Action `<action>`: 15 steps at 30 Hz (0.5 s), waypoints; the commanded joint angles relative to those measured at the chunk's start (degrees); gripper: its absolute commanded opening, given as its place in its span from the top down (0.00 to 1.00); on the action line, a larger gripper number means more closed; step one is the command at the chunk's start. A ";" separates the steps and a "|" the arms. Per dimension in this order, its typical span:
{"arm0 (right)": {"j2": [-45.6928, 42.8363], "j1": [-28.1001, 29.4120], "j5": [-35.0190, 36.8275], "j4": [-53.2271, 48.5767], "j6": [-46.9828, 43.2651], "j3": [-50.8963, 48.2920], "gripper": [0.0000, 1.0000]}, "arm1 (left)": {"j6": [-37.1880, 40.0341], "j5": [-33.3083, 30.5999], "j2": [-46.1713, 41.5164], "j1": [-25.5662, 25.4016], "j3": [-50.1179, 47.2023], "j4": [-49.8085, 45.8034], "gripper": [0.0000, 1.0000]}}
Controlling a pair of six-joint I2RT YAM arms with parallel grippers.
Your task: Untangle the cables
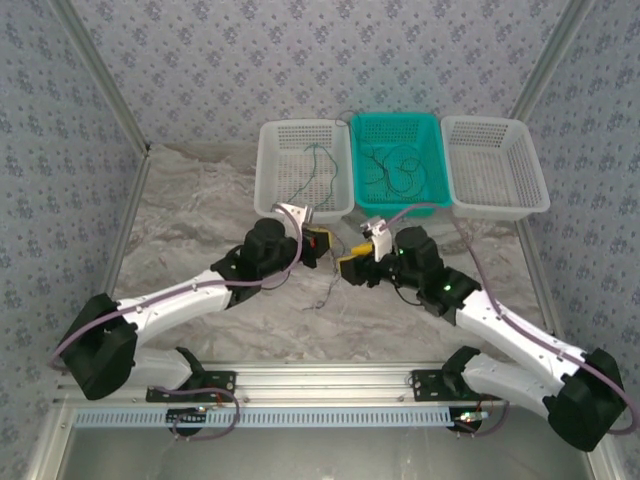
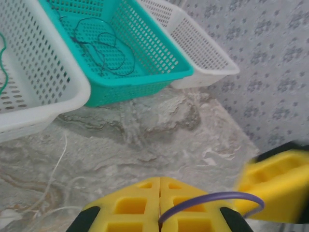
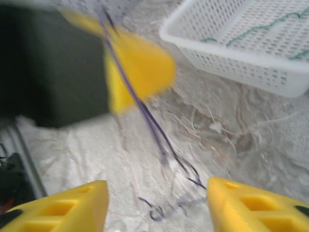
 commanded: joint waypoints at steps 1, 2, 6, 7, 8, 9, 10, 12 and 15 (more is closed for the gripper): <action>2.58 2.03 7.85 8.78 -2.18 -4.15 0.35 | -2.06 3.12 -1.64 -0.49 4.91 -2.52 1.00; 3.96 2.30 8.39 11.50 -2.41 -5.26 0.34 | -2.23 3.28 -1.64 -0.58 4.97 -2.47 1.00; 12.09 2.84 8.57 14.90 -2.00 -5.22 0.36 | -3.32 3.85 -2.81 -0.75 4.95 -1.67 1.00; 14.27 2.87 8.35 14.23 -1.38 -4.30 0.39 | -3.58 3.87 -3.38 -0.72 5.02 -1.54 1.00; 16.28 2.98 8.23 14.51 -0.72 -3.98 0.41 | -3.73 3.69 -3.96 -0.77 5.07 -1.52 1.00; 18.22 3.11 8.35 15.67 0.09 -4.17 0.45 | -3.86 3.45 -4.69 -0.76 5.27 -1.41 1.00; 20.11 3.17 8.56 17.38 1.17 -4.72 0.48 | -4.13 3.12 -5.59 -0.69 5.51 -1.50 1.00; 23.30 3.20 9.10 20.08 2.84 -5.64 0.58 | -4.14 2.91 -7.28 -0.68 6.62 -2.65 1.00; 27.29 3.12 13.18 19.04 5.79 -5.67 0.82 | -2.32 0.68 -10.23 -0.65 10.31 -9.09 1.00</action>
